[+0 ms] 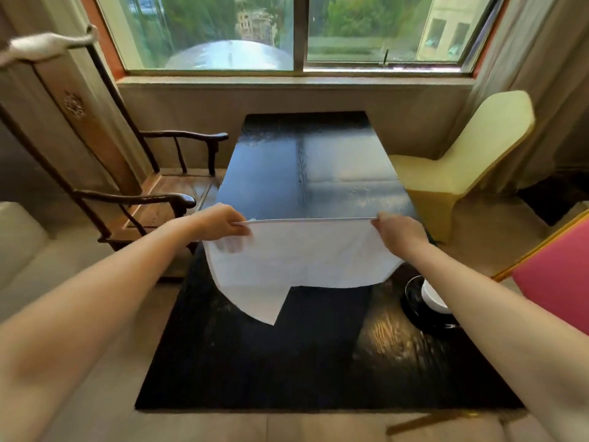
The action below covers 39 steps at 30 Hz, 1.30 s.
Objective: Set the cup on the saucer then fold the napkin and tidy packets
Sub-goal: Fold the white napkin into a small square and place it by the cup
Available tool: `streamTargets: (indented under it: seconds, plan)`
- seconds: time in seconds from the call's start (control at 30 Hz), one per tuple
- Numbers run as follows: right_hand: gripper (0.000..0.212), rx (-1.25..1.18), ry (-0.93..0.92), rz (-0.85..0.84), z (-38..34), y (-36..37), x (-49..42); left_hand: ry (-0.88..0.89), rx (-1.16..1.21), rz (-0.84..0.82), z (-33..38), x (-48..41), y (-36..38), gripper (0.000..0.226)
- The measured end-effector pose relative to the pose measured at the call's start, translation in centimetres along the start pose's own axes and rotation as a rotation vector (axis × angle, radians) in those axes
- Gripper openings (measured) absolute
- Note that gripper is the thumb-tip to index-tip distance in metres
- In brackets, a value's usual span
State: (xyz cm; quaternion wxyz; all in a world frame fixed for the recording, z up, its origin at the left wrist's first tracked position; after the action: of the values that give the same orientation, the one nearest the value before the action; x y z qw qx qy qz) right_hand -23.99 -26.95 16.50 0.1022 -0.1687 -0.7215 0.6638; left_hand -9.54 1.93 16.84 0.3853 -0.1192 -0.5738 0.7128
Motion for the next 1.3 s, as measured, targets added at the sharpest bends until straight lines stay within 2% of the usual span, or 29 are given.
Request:
streamTargets:
  seconds: [0.07, 0.17, 0.3, 0.37, 0.47, 0.57, 0.63, 0.73, 0.87, 0.97, 1.13, 1.3]
  plan:
    - [0.038, 0.066, -0.022, 0.057, 0.1, -3.3, -1.4, 0.004, -0.023, 0.028, 0.4, -0.7, -3.2, 0.018]
    - [0.039, 0.14, -0.056, 0.041, 0.3, -7.2, -3.0, -0.018, -0.045, 0.084, 0.4, -1.3, -7.6, 0.018]
    - [0.028, 0.094, -0.069, -0.019, 0.2, -10.8, -5.8, -0.07, -0.101, 0.16, -0.5, -2.6, -12.1, 0.014]
    - [0.02, 0.054, -0.016, 0.024, 0.6, -12.3, -7.0, -0.132, -0.094, 0.19, -1.7, -3.6, -13.9, 0.016]
    - [0.019, 0.048, 0.106, 0.156, 1.5, -14.3, -8.4, -0.197, -0.122, 0.139, -2.4, -4.9, -14.7, 0.02]
    - [0.018, -0.105, 0.247, 0.272, 2.7, -15.1, -9.4, -0.244, -0.056, 0.104, -2.4, -6.1, -14.8, 0.023]
    - [0.017, -0.213, 0.317, 0.334, 3.7, -15.2, -10.2, -0.266, -0.006, 0.171, -2.8, -6.8, -15.7, 0.026]
    - [0.018, -0.355, 0.349, 0.454, 4.7, -16.3, -11.0, -0.25, -0.053, 0.357, -2.5, -7.5, -18.4, 0.033]
    - [0.016, -0.564, 0.278, 0.64, 5.4, -19.0, -11.0, -0.165, -0.104, 0.573, -1.3, -7.2, -21.7, 0.034]
    - [0.015, -0.62, 0.176, 0.707, 5.0, -20.6, -9.9, -0.065, -0.108, 0.657, 0.1, -5.6, -23.2, 0.031]
    - [0.015, -0.641, 0.138, 0.632, 5.7, -16.5, -6.2, 0.037, -0.107, 0.676, 1.6, -2.7, -18.5, 0.02]
    - [0.012, -0.592, 0.158, 0.375, 6.9, -7.3, -2.3, -0.033, -0.121, 0.556, -1.7, -1.5, -7.1, 0.036]
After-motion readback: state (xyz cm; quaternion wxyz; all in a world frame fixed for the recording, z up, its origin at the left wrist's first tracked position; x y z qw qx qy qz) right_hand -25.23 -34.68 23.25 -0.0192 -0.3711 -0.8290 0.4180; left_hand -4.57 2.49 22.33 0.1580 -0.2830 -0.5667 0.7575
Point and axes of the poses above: each hand's wrist, its own x-axis away from the middle knuckle, its own y-axis out of the palm, z = x × y, the point moved 10 cm from there along -x, towards the middle knuckle, and after that the axes turned 3 degrees about -x, right-handed, at the moved point
